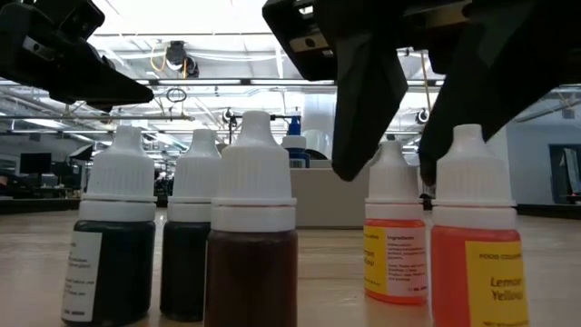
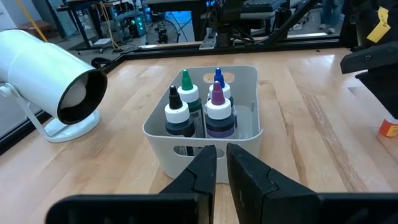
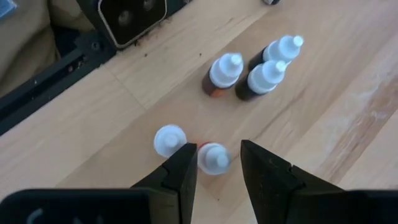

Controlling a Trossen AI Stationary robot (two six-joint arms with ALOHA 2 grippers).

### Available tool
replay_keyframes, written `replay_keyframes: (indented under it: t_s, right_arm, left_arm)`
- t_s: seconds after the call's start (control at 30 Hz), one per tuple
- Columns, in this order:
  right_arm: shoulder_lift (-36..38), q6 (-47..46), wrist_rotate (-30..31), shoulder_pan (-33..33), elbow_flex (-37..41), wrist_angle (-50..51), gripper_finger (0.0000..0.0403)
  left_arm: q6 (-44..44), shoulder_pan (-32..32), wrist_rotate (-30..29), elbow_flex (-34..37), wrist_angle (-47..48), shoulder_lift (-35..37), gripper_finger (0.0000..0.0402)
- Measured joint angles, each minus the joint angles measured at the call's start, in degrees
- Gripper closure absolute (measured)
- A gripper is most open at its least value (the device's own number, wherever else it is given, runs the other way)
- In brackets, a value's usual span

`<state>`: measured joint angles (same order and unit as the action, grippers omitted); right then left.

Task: Pick & Place food coloring
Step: Put the small yellow food coloring bottle into the gray bin

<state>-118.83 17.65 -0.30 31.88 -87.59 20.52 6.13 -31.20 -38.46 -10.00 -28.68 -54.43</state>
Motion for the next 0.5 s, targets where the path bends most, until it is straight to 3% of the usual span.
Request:
replay_keyframes:
  t_s: [0.5]
  right_arm:
    - [0.0, -0.27, -0.02, -0.02, 0.0, -0.95, 0.0287]
  left_arm:
    - [0.13, 0.0, 0.0, 0.0, 0.07, 0.0, 0.0355]
